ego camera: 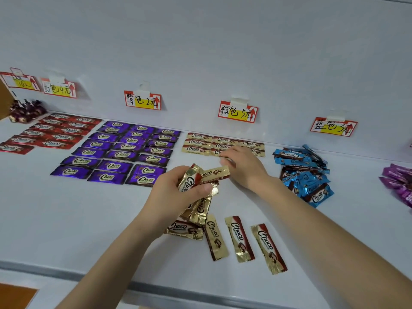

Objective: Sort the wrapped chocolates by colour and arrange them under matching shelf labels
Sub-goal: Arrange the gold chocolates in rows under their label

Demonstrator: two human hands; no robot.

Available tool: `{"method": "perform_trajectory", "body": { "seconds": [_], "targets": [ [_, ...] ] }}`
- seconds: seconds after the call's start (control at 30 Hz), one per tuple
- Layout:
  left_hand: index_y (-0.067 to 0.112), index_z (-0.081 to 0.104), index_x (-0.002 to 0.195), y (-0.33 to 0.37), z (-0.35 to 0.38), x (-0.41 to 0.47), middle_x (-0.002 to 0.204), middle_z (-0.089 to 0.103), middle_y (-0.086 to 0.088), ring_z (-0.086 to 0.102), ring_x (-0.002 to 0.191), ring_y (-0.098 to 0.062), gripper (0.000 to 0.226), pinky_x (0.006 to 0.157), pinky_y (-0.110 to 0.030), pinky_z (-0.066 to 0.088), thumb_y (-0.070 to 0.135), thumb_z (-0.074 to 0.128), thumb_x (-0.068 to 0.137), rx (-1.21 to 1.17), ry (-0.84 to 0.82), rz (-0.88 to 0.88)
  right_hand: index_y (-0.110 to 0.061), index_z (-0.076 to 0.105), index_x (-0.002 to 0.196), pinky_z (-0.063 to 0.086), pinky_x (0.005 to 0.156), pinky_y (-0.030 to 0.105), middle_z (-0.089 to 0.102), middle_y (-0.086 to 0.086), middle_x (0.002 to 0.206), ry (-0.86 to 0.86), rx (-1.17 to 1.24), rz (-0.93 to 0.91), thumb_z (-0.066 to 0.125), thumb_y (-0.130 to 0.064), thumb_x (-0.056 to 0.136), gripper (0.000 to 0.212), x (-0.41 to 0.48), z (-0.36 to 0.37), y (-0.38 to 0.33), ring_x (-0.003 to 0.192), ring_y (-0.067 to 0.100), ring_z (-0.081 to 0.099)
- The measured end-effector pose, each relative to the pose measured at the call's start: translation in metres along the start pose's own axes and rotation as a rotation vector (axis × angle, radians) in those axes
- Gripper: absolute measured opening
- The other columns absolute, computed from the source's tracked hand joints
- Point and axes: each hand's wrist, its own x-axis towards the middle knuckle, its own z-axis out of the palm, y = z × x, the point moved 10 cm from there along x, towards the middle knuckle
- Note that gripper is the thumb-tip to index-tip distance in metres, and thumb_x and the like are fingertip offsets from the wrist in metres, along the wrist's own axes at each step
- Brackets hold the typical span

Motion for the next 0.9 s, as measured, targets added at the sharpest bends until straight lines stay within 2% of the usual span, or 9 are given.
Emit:
{"method": "perform_trajectory", "body": {
  "seconds": [0.1, 0.2, 0.3, 0.33, 0.4, 0.53, 0.63, 0.77, 0.9],
  "targets": [
    [0.033, 0.065, 0.078, -0.004, -0.001, -0.003, 0.075, 0.07, 0.008, 0.068, 0.067, -0.009, 0.015, 0.052, -0.013, 0.051, 0.023, 0.075, 0.074, -0.095, 0.026, -0.035, -0.008, 0.062, 0.111, 0.036, 0.086, 0.026, 0.06, 0.003, 0.111, 0.048, 0.19, 0.021, 0.041, -0.018, 0.096, 0.027, -0.008, -0.02, -0.006, 0.106, 0.018, 0.049],
    [0.032, 0.065, 0.079, -0.005, 0.0, -0.005, 0.075, 0.071, 0.009, 0.069, 0.064, -0.009, 0.017, 0.048, -0.015, 0.05, 0.02, 0.076, 0.074, -0.146, 0.044, -0.041, -0.013, 0.064, 0.103, 0.042, 0.071, 0.01, 0.063, -0.011, 0.092, 0.102, 0.544, 0.078, 0.049, -0.026, 0.094, 0.022, -0.032, -0.049, -0.014, 0.084, 0.003, 0.06],
    [0.032, 0.064, 0.083, -0.004, 0.005, -0.007, 0.075, 0.071, 0.012, 0.069, 0.066, -0.01, 0.019, 0.048, -0.016, 0.05, 0.02, 0.076, 0.074, -0.139, 0.045, -0.033, -0.021, 0.066, 0.088, 0.048, 0.056, 0.011, 0.068, -0.013, 0.074, -0.011, 0.822, 0.12, 0.056, -0.051, 0.078, 0.033, -0.062, -0.056, -0.035, 0.068, 0.001, 0.065],
    [0.032, 0.064, 0.084, -0.003, 0.007, -0.008, 0.075, 0.071, 0.011, 0.069, 0.068, -0.011, 0.02, 0.05, -0.017, 0.052, 0.02, 0.077, 0.074, -0.139, 0.045, -0.031, -0.023, 0.065, 0.088, 0.048, 0.054, 0.012, 0.067, -0.015, 0.071, -0.039, 0.837, 0.112, 0.059, -0.052, 0.073, 0.033, -0.07, -0.057, -0.043, 0.066, 0.003, 0.065],
    [0.03, 0.064, 0.088, -0.002, 0.012, -0.01, 0.076, 0.071, 0.009, 0.07, 0.07, -0.013, 0.023, 0.053, -0.02, 0.054, 0.019, 0.078, 0.073, -0.157, 0.036, -0.031, -0.023, 0.064, 0.091, 0.048, 0.054, 0.014, 0.067, -0.011, 0.066, -0.024, 0.854, 0.102, 0.067, -0.037, 0.075, 0.022, -0.081, -0.057, -0.049, 0.063, 0.004, 0.064],
    [0.024, 0.065, 0.098, -0.002, 0.019, -0.017, 0.082, 0.073, 0.004, 0.071, 0.075, -0.016, 0.043, 0.059, -0.028, 0.056, 0.031, 0.08, 0.059, -0.251, -0.001, -0.081, -0.017, 0.062, 0.091, 0.053, 0.058, 0.018, 0.068, -0.004, 0.065, 0.053, 1.058, 0.207, 0.064, -0.008, 0.083, 0.013, -0.088, -0.058, -0.033, 0.065, 0.01, 0.067],
    [0.024, 0.063, 0.099, -0.007, 0.02, -0.02, 0.084, 0.074, 0.001, 0.072, 0.076, -0.019, 0.049, 0.064, -0.035, 0.058, 0.036, 0.076, 0.054, -0.357, -0.003, -0.153, -0.013, 0.059, 0.093, 0.054, 0.06, 0.021, 0.068, -0.002, 0.067, 0.092, 1.222, 0.274, 0.061, -0.006, 0.085, 0.012, -0.092, -0.058, -0.019, 0.069, 0.017, 0.069],
    [0.018, 0.064, 0.099, -0.011, 0.025, -0.025, 0.075, 0.073, -0.002, 0.071, 0.068, -0.017, 0.044, 0.052, -0.026, 0.053, 0.034, 0.072, 0.058, -0.473, -0.033, -0.241, -0.011, 0.059, 0.092, 0.053, 0.062, 0.021, 0.067, 0.002, 0.076, 0.114, 1.295, 0.271, 0.06, -0.005, 0.084, 0.01, -0.098, -0.059, -0.016, 0.075, 0.021, 0.07],
    [0.013, 0.066, 0.102, -0.012, 0.03, -0.028, 0.081, 0.073, -0.007, 0.071, 0.081, -0.023, 0.053, 0.062, -0.033, 0.056, 0.032, 0.074, 0.053, -0.582, -0.047, -0.288, -0.013, 0.064, 0.086, 0.053, 0.068, 0.019, 0.069, -0.003, 0.079, 0.127, 1.294, 0.232, 0.059, -0.011, 0.085, 0.005, -0.104, -0.062, -0.02, 0.085, 0.019, 0.069]
  ]
}}
